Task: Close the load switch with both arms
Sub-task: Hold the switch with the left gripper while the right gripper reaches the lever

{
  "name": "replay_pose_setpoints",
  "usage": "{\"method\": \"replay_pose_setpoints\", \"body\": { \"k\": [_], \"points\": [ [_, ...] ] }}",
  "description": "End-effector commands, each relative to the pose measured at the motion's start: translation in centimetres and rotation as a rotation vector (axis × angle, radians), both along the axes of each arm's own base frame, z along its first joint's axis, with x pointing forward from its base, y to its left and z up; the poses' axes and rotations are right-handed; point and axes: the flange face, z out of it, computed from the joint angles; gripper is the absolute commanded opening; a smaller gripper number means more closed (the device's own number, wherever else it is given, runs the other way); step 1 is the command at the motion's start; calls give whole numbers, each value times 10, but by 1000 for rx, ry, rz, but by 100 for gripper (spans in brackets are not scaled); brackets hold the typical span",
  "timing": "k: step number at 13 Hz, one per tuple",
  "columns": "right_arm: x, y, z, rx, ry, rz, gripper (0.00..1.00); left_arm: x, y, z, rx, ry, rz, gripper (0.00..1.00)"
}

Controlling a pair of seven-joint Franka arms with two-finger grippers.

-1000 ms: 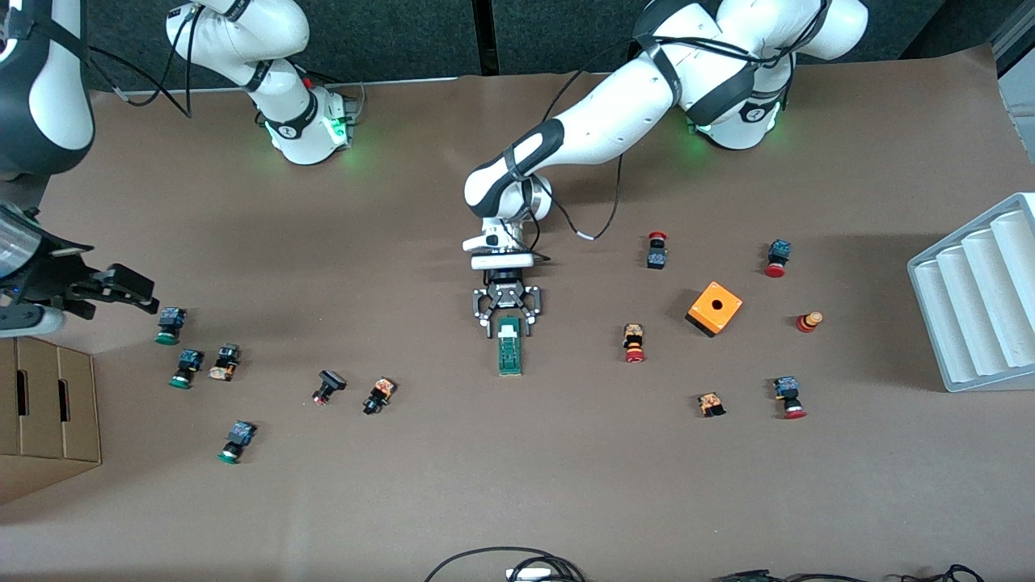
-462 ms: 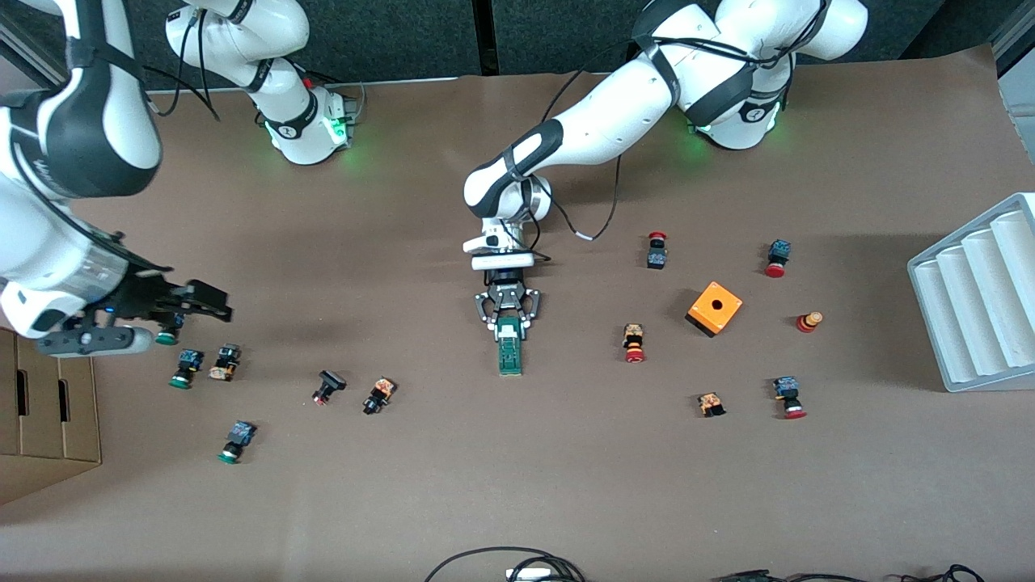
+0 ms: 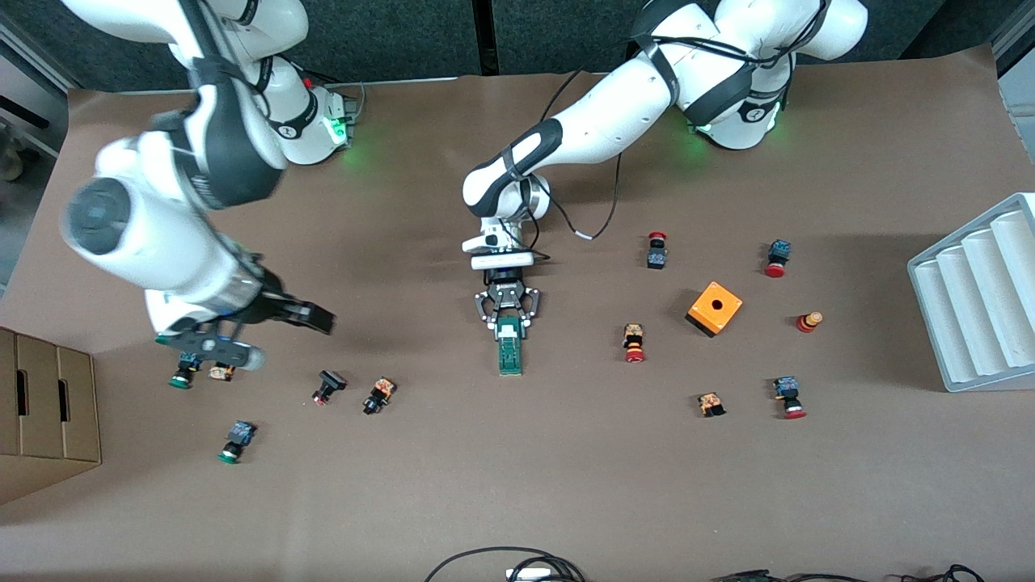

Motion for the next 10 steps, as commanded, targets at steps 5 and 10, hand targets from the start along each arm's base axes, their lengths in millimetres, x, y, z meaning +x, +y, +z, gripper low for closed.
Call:
{"method": "replay_pose_setpoints", "body": {
  "k": [5,10],
  "points": [
    [-6,157,-86,29,-37,-394,100,1,-7,0,-4,7,42,56],
    [-32,240,-157,63,-46,-634,100,-7,-11,-2,1,9,29,63]
  ]
}}
